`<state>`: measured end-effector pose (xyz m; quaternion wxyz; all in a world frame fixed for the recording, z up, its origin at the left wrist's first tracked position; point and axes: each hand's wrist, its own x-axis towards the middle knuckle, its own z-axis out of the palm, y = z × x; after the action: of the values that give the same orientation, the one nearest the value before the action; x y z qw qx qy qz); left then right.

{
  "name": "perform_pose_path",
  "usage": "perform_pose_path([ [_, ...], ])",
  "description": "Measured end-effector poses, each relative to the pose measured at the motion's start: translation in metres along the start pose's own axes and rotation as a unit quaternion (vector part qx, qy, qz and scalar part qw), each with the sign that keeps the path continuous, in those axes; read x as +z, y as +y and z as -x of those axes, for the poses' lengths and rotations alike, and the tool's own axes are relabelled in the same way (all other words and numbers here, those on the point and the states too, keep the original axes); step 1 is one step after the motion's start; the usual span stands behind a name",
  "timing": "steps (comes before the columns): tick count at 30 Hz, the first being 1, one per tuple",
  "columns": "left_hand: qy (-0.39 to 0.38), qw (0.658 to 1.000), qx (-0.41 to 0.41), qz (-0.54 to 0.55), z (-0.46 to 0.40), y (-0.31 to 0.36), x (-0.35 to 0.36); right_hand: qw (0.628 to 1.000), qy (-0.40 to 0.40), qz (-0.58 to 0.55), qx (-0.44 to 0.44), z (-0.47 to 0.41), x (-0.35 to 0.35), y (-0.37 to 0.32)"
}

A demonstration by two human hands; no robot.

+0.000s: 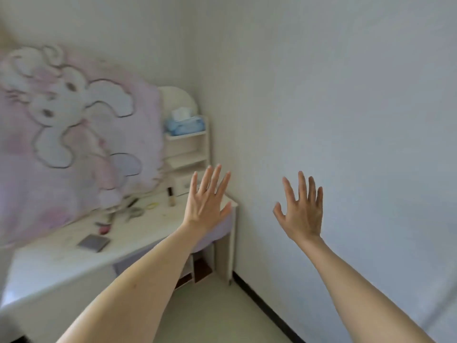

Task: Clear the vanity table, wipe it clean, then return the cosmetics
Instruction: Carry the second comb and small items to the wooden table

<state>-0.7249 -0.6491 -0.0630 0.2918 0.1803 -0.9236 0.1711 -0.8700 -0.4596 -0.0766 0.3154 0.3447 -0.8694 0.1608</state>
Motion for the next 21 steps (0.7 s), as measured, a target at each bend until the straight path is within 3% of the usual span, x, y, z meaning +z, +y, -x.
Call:
perform_pose_path([
  [4, -0.033, 0.993, -0.098, -0.055, 0.054, -0.100, 0.025, 0.991, -0.044, -0.079, -0.094, -0.031, 0.062, -0.105],
  [10, -0.096, 0.966, -0.218, -0.104, 0.108, -0.190, 0.064, 0.962, -0.097, -0.159, -0.201, -0.069, 0.146, -0.227],
  [21, -0.228, 0.874, -0.420, -0.085, 0.177, -0.248, 0.158, 0.871, -0.237, -0.209, -0.376, -0.069, 0.286, -0.372],
])
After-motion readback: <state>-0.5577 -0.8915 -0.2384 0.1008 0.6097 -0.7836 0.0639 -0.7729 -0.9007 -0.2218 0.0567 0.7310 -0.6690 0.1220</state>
